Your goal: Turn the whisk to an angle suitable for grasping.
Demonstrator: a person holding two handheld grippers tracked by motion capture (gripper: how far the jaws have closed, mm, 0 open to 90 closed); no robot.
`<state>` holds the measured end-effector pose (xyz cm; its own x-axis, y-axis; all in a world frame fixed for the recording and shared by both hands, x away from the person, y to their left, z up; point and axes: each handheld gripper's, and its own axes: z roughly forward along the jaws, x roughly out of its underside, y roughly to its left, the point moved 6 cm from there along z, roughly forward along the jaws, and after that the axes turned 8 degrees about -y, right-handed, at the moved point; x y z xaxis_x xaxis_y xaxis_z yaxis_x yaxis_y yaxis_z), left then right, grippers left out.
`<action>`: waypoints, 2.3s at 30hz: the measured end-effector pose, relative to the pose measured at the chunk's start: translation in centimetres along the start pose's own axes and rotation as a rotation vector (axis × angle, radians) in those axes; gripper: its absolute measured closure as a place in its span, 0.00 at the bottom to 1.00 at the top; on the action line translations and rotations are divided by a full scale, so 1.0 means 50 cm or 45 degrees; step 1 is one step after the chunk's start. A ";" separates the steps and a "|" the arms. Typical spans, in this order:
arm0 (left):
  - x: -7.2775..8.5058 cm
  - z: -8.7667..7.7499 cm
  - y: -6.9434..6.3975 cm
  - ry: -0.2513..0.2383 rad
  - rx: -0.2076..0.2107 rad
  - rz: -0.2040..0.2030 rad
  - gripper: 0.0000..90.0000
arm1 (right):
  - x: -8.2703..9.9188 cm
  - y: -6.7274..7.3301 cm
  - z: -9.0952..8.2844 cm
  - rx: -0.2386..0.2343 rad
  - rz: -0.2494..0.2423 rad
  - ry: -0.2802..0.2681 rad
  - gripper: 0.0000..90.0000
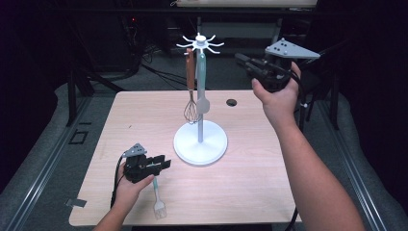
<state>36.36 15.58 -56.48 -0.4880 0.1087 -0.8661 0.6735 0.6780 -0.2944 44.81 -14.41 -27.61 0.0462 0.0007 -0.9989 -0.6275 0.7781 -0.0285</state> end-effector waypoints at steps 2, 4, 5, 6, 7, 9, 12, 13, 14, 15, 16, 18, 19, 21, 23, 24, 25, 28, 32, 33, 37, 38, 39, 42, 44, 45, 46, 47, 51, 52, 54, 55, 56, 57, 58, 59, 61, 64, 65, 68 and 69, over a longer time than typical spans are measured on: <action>-0.001 0.000 0.001 -0.013 0.002 -0.006 0.66 | -0.003 0.001 0.016 0.000 0.007 -0.003 1.00; -0.001 0.000 0.001 -0.018 0.003 -0.012 0.66 | -0.006 0.002 0.033 0.004 0.010 -0.001 1.00; -0.001 -0.001 0.001 -0.015 0.002 -0.013 0.66 | -0.007 0.002 0.040 0.005 0.021 0.001 1.00; -0.001 -0.001 0.002 -0.015 0.003 -0.011 0.66 | -0.007 0.003 0.049 0.003 0.030 -0.006 1.00; -0.001 -0.001 0.002 -0.015 0.003 -0.010 0.67 | -0.007 0.004 0.055 -0.001 0.034 -0.003 1.00; 0.000 -0.002 0.004 -0.011 0.004 -0.013 0.67 | -0.007 0.009 0.063 -0.010 0.041 -0.004 1.00; 0.000 -0.002 0.006 -0.015 -0.004 -0.018 0.67 | -0.006 0.022 0.071 -0.034 0.044 -0.011 1.00; 0.000 -0.003 0.007 -0.014 -0.005 -0.018 0.67 | -0.005 0.027 0.071 -0.042 0.041 -0.006 1.00; 0.000 -0.003 0.008 -0.014 -0.007 -0.017 0.67 | -0.005 0.029 0.072 -0.046 0.038 -0.006 1.00; 0.000 -0.003 0.008 -0.014 -0.008 -0.017 0.67 | -0.005 0.033 0.072 -0.050 0.039 -0.011 1.00; 0.000 -0.003 0.008 -0.014 -0.008 -0.017 0.67 | -0.006 0.035 0.071 -0.052 0.035 -0.014 1.00; 0.000 -0.003 0.007 -0.013 -0.009 -0.018 0.67 | -0.008 0.040 0.068 -0.058 0.038 -0.022 1.00; 0.000 -0.003 0.007 -0.007 -0.003 -0.018 0.67 | -0.009 0.042 0.066 -0.060 0.035 -0.027 1.00; 0.001 -0.001 0.006 -0.011 -0.004 -0.017 0.67 | -0.011 0.047 0.063 -0.069 0.034 -0.034 1.00; 0.001 -0.001 0.006 -0.008 -0.004 -0.014 0.67 | -0.013 0.051 0.059 -0.075 0.028 -0.031 1.00; 0.001 -0.001 0.006 -0.009 -0.006 -0.015 0.67 | -0.014 0.053 0.058 -0.078 0.021 -0.032 1.00; 0.001 0.000 0.006 -0.012 -0.005 -0.016 0.67 | -0.014 0.055 0.057 -0.081 0.020 -0.032 1.00; 0.001 -0.001 0.007 -0.008 -0.008 -0.017 0.67 | -0.016 0.064 0.056 -0.094 0.008 -0.037 1.00; 0.003 -0.001 0.009 -0.004 -0.012 -0.021 0.68 | -0.017 0.077 0.058 -0.109 -0.001 -0.038 1.00; 0.003 -0.001 0.009 -0.003 -0.012 -0.021 0.68 | -0.018 0.081 0.058 -0.110 -0.003 -0.039 1.00; 0.002 -0.002 0.010 -0.004 -0.011 -0.020 0.68 | -0.017 0.093 0.061 -0.118 -0.012 -0.038 1.00; 0.002 -0.001 0.009 -0.014 -0.008 -0.023 0.68 | -0.017 0.096 0.061 -0.121 -0.008 -0.039 1.00; 0.002 -0.002 0.010 -0.012 -0.009 -0.022 0.68 | -0.017 0.099 0.062 -0.123 -0.010 -0.041 1.00; 0.002 -0.002 0.010 -0.011 -0.010 -0.024 0.68 | -0.017 0.109 0.063 -0.133 -0.018 -0.040 1.00; 0.002 -0.002 0.010 -0.013 -0.011 -0.021 0.68 | -0.017 0.116 0.065 -0.139 -0.028 -0.037 1.00; 0.002 -0.002 0.010 -0.013 -0.008 -0.022 0.68 | -0.017 0.118 0.065 -0.139 -0.029 -0.038 1.00; 0.002 -0.002 0.010 -0.012 -0.008 -0.021 0.68 | -0.018 0.121 0.066 -0.142 -0.029 -0.038 1.00; 0.002 -0.003 0.010 -0.008 -0.009 -0.020 0.68 | -0.018 0.122 0.066 -0.145 -0.031 -0.037 1.00; 0.002 -0.003 0.011 -0.016 -0.014 -0.018 0.68 | -0.017 0.123 0.064 -0.136 -0.042 -0.036 1.00; 0.001 -0.003 0.011 -0.017 -0.015 -0.020 0.68 | -0.016 0.122 0.063 -0.134 -0.042 -0.036 1.00; 0.001 -0.004 0.013 -0.014 -0.015 -0.019 0.68 | -0.015 0.121 0.060 -0.126 -0.042 -0.042 0.98; 0.002 -0.005 0.014 -0.010 -0.017 -0.021 0.68 | -0.013 0.119 0.057 -0.115 -0.048 -0.040 0.97; 0.001 -0.005 0.014 -0.014 -0.016 -0.024 0.68 | -0.012 0.117 0.054 -0.102 -0.052 -0.041 0.97; 0.001 -0.006 0.015 -0.011 -0.022 -0.022 0.68 | -0.010 0.115 0.050 -0.086 -0.051 -0.047 0.96; 0.001 -0.007 0.016 -0.014 -0.025 -0.019 0.68 | -0.007 0.112 0.045 -0.065 -0.056 -0.047 0.94; 0.000 -0.008 0.016 -0.021 -0.028 -0.025 0.68 | -0.005 0.110 0.039 -0.047 -0.059 -0.055 0.92; -0.001 -0.009 0.017 -0.022 -0.032 -0.028 0.68 | 0.002 0.110 0.025 -0.022 -0.075 -0.066 0.90; -0.001 -0.011 0.021 -0.026 -0.037 -0.025 0.68 | 0.022 0.119 0.007 -0.023 -0.093 -0.048 0.84; -0.001 -0.011 0.022 -0.023 -0.040 -0.023 0.68 | 0.031 0.122 0.002 -0.023 -0.095 -0.033 0.83; -0.002 -0.014 0.027 -0.024 -0.054 -0.025 0.68 | 0.062 0.131 -0.011 -0.042 -0.080 0.005 0.80; -0.002 -0.015 0.028 -0.023 -0.061 -0.025 0.68 | 0.077 0.135 -0.015 -0.046 -0.072 0.023 0.79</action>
<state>36.94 17.05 -56.51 -0.4906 0.0824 -0.8675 0.6361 0.7142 -0.2920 40.18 -9.63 -31.67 0.0685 -0.0545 -0.9962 -0.6520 0.7533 -0.0861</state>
